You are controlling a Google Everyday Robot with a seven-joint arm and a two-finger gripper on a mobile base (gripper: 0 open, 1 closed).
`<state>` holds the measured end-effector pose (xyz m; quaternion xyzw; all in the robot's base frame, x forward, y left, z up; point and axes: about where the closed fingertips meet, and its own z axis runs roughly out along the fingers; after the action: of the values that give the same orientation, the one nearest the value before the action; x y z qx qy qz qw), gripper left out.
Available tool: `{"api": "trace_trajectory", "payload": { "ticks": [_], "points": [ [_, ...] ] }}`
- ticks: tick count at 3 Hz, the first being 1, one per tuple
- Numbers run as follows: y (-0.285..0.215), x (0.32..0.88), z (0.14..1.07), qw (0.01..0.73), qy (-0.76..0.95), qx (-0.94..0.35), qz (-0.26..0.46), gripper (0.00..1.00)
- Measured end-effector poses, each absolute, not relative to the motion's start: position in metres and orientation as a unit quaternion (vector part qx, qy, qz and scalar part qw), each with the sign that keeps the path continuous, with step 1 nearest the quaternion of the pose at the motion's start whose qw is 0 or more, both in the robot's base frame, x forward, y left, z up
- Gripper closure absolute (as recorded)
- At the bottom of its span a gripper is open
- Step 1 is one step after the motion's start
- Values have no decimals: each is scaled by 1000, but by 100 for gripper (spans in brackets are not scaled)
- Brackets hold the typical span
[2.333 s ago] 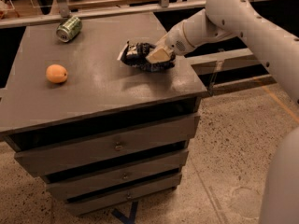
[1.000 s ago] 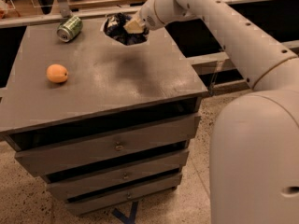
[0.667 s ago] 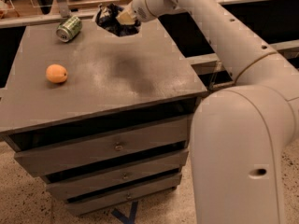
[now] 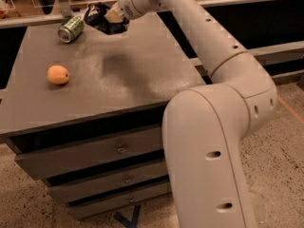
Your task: Move blue chip bag near green can
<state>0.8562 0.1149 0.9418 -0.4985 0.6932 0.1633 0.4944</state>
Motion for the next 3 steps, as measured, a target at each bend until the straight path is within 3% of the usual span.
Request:
{"api": "trace_trajectory", "payload": {
  "ticks": [2,3],
  "points": [
    [155,870,923,478,698,-502,181,100],
    [166,872,920,477,691,-508,189,93]
  ]
}}
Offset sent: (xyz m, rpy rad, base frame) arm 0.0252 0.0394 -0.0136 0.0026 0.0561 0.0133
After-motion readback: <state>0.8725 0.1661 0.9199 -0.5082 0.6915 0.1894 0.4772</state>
